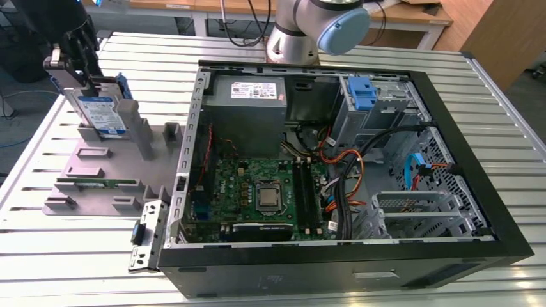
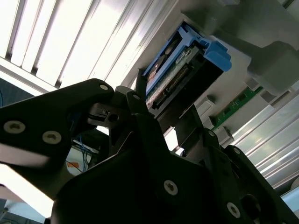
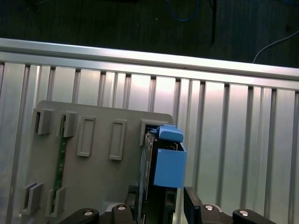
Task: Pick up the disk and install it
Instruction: 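Pick up the disk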
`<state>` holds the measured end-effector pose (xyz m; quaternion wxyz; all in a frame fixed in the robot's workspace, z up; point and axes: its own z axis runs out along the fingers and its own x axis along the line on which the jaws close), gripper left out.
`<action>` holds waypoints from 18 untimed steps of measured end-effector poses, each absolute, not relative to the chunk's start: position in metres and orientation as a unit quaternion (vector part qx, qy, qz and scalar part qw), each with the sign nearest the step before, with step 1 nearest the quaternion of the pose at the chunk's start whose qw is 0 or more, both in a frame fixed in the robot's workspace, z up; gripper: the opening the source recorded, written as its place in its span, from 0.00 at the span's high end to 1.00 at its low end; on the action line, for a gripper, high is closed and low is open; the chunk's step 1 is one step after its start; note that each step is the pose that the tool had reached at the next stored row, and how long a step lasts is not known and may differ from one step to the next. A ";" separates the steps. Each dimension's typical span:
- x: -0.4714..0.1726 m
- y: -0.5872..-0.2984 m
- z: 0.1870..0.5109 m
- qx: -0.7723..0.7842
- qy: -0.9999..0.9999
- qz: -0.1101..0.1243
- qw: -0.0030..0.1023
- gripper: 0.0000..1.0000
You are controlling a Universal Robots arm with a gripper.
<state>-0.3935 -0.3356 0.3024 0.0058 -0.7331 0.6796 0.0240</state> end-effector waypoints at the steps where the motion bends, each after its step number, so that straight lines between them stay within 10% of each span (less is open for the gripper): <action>1: -0.394 -0.336 0.302 -0.733 0.680 0.024 0.006 0.49; 18: -0.394 -0.338 0.302 -0.733 0.680 0.024 0.006 0.57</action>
